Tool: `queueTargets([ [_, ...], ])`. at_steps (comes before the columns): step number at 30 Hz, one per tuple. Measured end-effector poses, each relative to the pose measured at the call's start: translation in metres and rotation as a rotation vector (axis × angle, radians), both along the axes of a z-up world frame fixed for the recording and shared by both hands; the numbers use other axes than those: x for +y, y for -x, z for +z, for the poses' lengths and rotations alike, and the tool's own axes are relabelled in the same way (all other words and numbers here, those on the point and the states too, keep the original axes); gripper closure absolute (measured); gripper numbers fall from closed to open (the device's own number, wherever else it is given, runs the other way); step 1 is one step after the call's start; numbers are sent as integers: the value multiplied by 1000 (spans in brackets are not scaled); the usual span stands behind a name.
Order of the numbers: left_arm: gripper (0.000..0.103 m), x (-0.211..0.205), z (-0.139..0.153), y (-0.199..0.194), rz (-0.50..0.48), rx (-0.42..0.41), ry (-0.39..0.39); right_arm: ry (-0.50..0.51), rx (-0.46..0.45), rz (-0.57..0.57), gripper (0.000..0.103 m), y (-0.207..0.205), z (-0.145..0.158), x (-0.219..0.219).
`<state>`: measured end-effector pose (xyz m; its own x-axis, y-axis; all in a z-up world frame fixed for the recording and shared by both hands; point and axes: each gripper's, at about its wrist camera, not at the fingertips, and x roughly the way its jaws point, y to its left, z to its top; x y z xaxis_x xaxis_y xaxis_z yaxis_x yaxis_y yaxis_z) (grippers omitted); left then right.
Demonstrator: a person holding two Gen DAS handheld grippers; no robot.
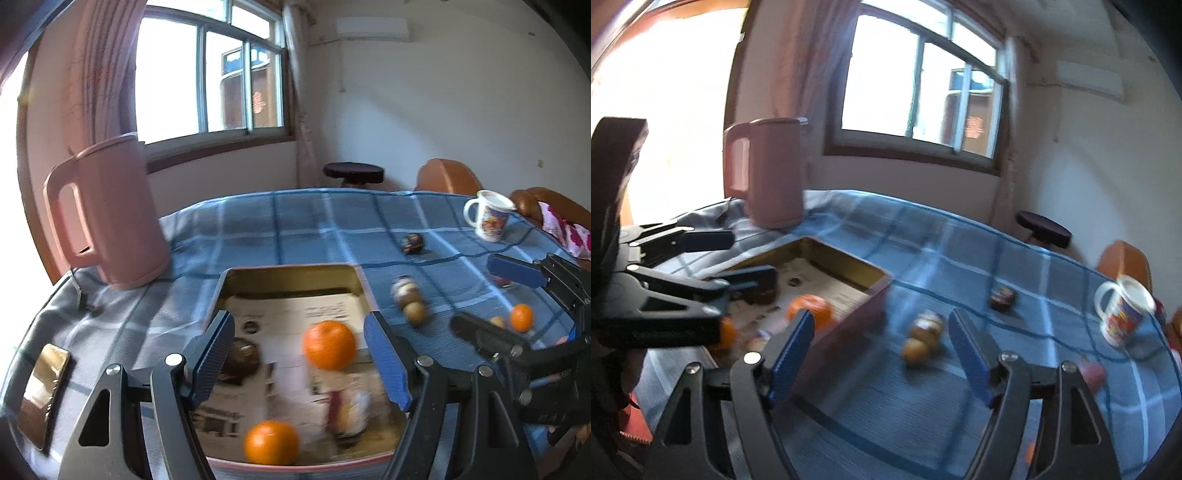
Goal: Organize fruits
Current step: 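Move both open tools away from the tin toward the fruits on the cloth, then grasp an orange with the right tool while the left tool grasps a small brown fruit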
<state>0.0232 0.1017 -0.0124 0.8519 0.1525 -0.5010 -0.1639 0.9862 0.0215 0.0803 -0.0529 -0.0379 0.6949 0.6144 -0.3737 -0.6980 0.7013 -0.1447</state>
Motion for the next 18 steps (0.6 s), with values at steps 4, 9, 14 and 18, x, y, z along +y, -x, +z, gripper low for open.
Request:
queueTargets([
  [4, 29, -26, 0, -8, -53, -8, 5, -39, 36, -126, 24, -14, -5, -53],
  [9, 29, -63, -7, -20, -137, 21, 4, -76, 107, -290, 24, -37, -17, -109],
  [14, 29, -102, -17, -36, -239, 74, 6, -88, 175, -354, 24, -52, -25, -137],
  [18, 29, -121, -24, -50, -282, 111, 13, -53, 214, -355, 29, -59, -33, -138],
])
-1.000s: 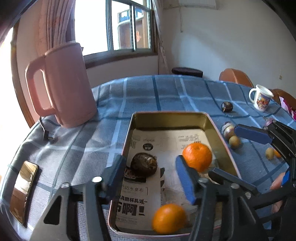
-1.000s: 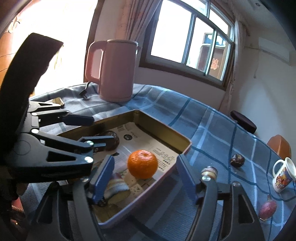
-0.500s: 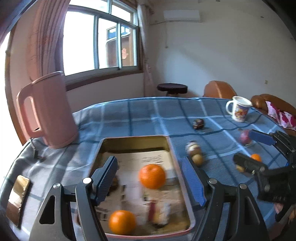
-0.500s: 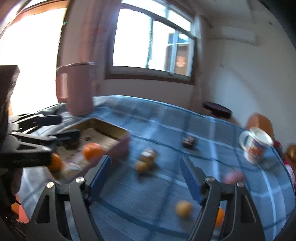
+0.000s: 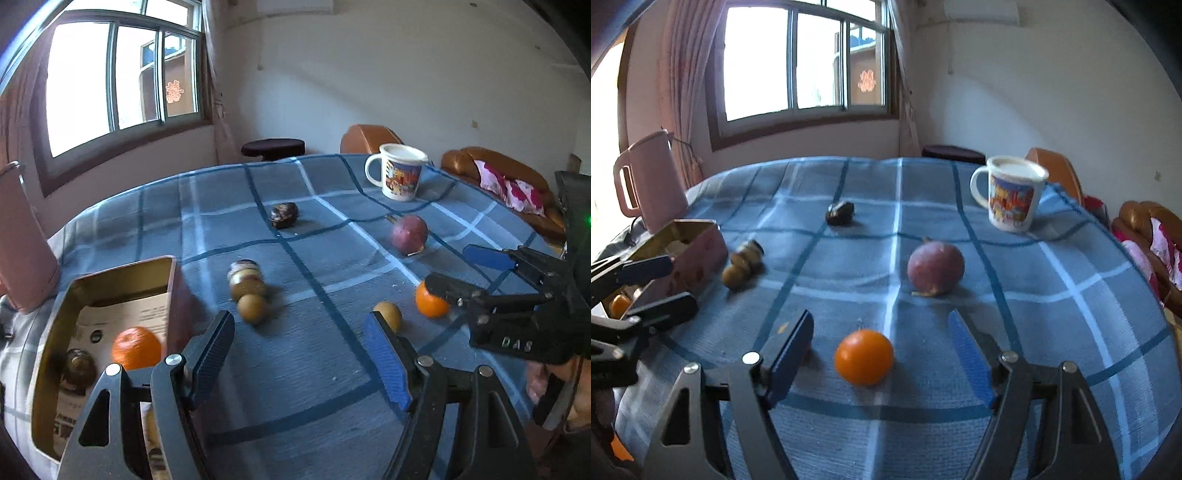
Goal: Organize fruits
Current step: 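Grasp an orange with the right tool while the left tool grasps a small brown fruit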
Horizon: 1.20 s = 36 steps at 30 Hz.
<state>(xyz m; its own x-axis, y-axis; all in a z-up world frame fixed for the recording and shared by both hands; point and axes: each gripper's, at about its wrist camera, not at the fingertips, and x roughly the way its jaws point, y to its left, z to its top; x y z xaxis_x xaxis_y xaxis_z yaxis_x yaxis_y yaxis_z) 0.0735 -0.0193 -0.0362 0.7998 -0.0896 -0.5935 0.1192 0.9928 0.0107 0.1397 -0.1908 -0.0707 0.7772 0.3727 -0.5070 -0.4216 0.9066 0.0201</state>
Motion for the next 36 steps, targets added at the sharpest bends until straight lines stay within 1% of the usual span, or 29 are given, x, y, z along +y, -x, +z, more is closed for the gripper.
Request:
queueTargets([
  [1, 29, -4, -1, -3, -6, 6, -6, 3, 15, 9, 32, -2, -3, 2],
  [3, 29, -8, -3, -7, -17, 16, -1, 14, 46, 25, 43, -5, -7, 3],
  [7, 29, -14, -6, -13, -31, 33, -4, 31, 84, 40, 45, -11, -13, 7],
  [10, 29, -21, -11, -18, -50, 55, 2, 33, 130, 58, 53, -17, -18, 8],
  [12, 29, -27, -15, -22, -69, 68, -2, 26, 157, 74, 61, -21, -21, 7],
  [14, 29, -32, -17, -25, -87, 87, -6, 25, 176, 89, 62, -22, -23, 8],
  [16, 29, -36, -17, -27, -106, 89, 5, 17, 173, 83, 63, -22, -22, 6],
  [20, 29, -50, -20, -33, -147, 107, -7, -18, 143, 38, 63, -19, -17, -3],
  [21, 31, -53, -20, -35, -159, 115, -2, -24, 140, 30, 63, -19, -17, -5],
  [23, 32, -54, -21, -39, -169, 124, 13, -32, 131, 3, 63, -19, -15, -9],
  [25, 33, -57, -24, -43, -169, 143, 1, -58, 131, -11, 63, -19, -15, -14],
  [27, 41, -58, -26, -45, -176, 157, 10, -73, 126, -23, 63, -19, -14, -17],
  [29, 41, -63, -28, -46, -176, 165, -15, -100, 121, -44, 63, -19, -12, -23],
  [30, 44, -67, -29, -47, -179, 174, -32, -110, 122, -50, 63, -19, -12, -25],
  [31, 48, -72, -31, -48, -192, 184, -45, -123, 125, -55, 63, -19, -12, -27],
  [32, 54, -76, -32, -50, -205, 191, -54, -130, 127, -59, 63, -20, -12, -29],
  [33, 57, -80, -33, -51, -214, 198, -65, -134, 126, -64, 63, -20, -12, -30],
  [34, 59, -83, -35, -52, -217, 205, -78, -136, 126, -65, 63, -20, -11, -31],
  [36, 70, -81, -34, -52, -215, 202, -69, -127, 128, -64, 63, -21, -11, -29],
])
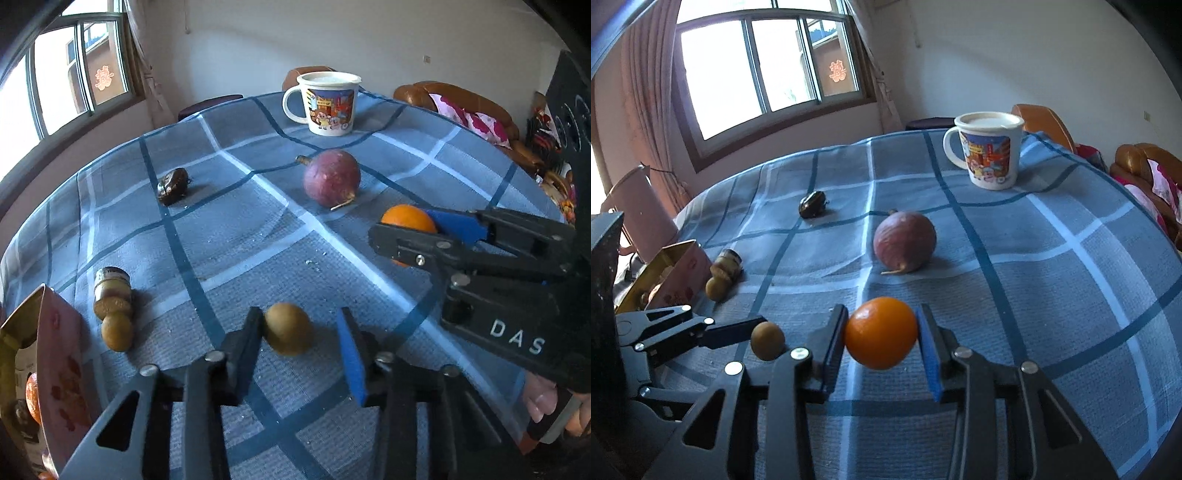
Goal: Organize fruits
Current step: 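Grasp an orange with the right tool while the left tool grasps a small brown fruit, then lift and carry the orange and the small brown fruit over the gold tin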
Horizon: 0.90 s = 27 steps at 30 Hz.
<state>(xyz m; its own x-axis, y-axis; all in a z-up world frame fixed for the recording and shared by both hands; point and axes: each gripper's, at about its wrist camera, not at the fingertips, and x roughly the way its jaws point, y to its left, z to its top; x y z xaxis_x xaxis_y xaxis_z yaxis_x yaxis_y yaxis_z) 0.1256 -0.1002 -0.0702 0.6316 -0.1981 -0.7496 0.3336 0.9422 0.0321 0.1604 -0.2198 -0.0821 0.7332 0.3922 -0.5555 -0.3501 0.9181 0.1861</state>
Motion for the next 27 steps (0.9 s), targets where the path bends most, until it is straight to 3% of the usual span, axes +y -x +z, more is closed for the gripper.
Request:
queueTargets([
  [5, 75, 11, 4, 1, 8, -4, 72, 20, 6, 17, 62, -1, -1, 5],
  [27, 75, 26, 21, 15, 78, -138, 120, 30, -86, 38, 62, 15, 6, 8],
])
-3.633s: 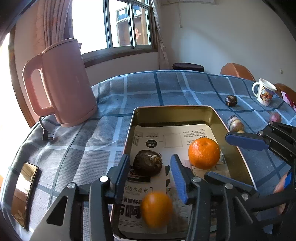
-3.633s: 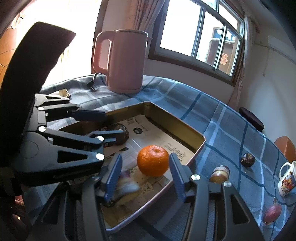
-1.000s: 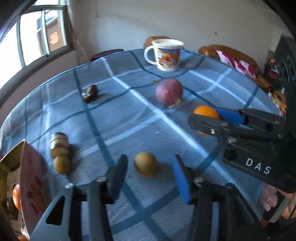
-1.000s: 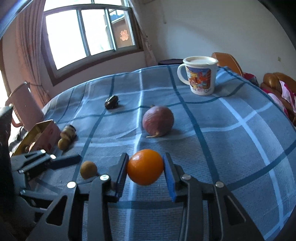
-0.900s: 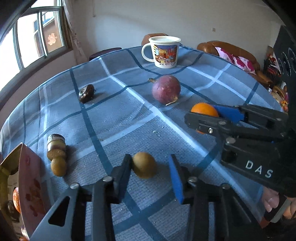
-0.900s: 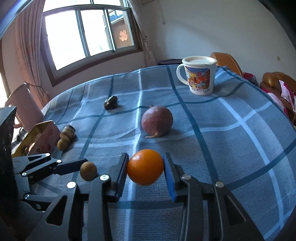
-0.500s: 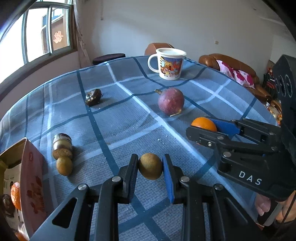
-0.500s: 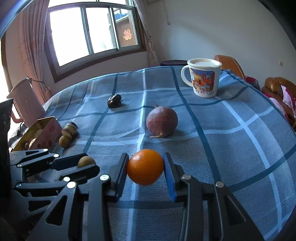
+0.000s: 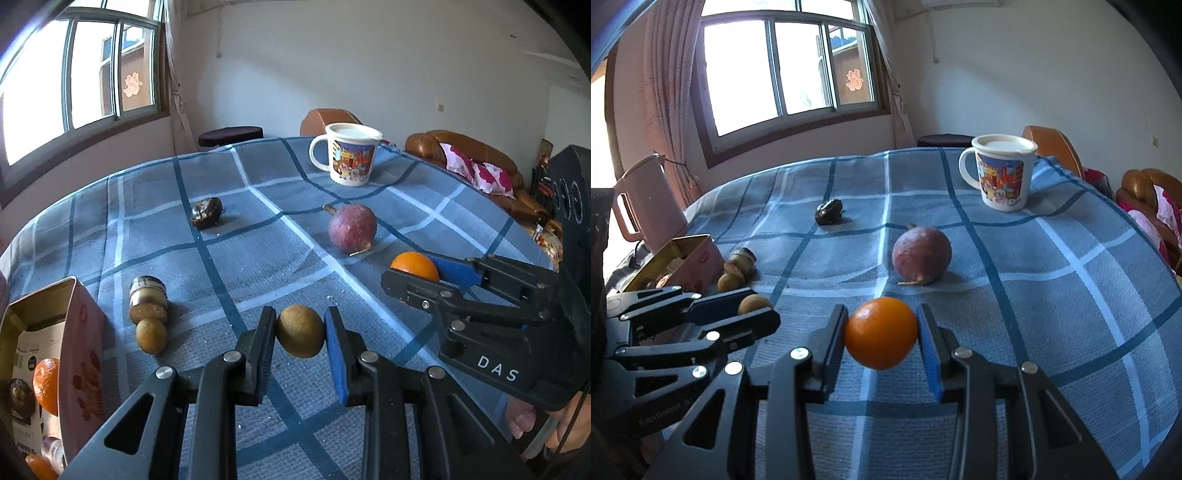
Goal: Organize fruits
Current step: 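Lift and carry the orange and the small brown fruit over the gold tin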
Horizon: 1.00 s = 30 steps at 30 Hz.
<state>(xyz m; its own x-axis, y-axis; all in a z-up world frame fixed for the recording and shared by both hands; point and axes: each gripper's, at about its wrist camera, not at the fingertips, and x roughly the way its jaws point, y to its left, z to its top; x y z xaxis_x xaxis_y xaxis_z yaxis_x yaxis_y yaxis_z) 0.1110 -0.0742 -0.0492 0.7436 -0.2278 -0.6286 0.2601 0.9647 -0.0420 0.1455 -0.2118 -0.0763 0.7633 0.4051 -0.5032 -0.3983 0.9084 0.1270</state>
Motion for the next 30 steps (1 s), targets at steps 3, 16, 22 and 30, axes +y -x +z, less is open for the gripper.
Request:
queueTargets([
  [3, 75, 2, 2, 2, 11, -14, 6, 0, -14, 7, 62, 2, 1, 1],
  [16, 75, 7, 8, 11, 52, -71, 11, -8, -68, 28, 63, 10, 5, 1],
  [22, 75, 8, 10, 14, 64, -91, 16, -5, -95, 30, 62, 14, 6, 2],
  [30, 75, 11, 13, 19, 78, -117, 23, 0, -129, 34, 62, 20, 8, 2],
])
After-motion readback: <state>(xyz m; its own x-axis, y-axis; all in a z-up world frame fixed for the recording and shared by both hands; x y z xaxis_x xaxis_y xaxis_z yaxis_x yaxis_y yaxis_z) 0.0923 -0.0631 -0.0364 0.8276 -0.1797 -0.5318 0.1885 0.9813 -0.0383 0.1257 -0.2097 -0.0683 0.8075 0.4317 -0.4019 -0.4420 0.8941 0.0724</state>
